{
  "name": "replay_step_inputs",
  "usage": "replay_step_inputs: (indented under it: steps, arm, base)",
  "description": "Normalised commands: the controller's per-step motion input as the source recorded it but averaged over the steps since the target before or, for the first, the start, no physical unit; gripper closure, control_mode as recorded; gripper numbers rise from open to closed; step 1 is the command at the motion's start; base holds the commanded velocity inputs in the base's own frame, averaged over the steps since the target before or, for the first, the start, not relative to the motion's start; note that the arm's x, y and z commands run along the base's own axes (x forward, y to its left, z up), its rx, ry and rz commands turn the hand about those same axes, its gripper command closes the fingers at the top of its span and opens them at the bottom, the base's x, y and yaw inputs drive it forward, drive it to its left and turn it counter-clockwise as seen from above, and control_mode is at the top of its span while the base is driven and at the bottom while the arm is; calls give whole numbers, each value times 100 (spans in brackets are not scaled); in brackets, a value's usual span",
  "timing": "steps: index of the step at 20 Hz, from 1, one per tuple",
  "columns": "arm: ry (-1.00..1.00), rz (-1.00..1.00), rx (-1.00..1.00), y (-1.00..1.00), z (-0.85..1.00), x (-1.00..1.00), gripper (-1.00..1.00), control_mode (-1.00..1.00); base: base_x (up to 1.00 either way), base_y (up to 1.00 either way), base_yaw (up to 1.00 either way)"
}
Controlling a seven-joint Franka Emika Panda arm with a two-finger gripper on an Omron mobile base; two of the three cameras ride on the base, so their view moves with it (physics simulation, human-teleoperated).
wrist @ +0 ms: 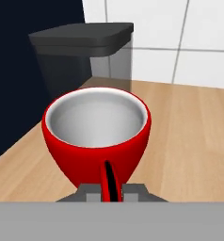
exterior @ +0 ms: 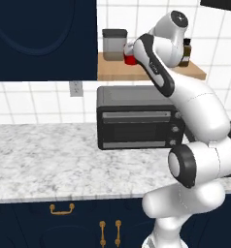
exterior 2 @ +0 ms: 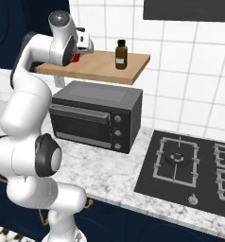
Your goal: Gather all objects into one cabinet and sort the glasses and bowls to opposite sides.
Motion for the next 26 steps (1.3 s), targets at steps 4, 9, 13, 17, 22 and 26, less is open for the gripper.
replay_step_inputs:
  steps: [4,9,13,17,22,26]
  arm:
    - [-1,0,5,-13,42,-80,100,-100]
    - [-2,0,2,-14,25,-86,100,-100]
    - [0,0,0,0,0,-8,100,-100]
    - [0,0,0,0,0,0,100,-100]
    - [0,0,0,0,-3,-10,100,-100]
    - [0,0,0,0,0,0,100,100]
  base:
    - [0,0,0]
    - [0,0,0]
    - [0,0,0]
    - [0,0,0]
    - [0,0,0]
    - [-93,-2,7]
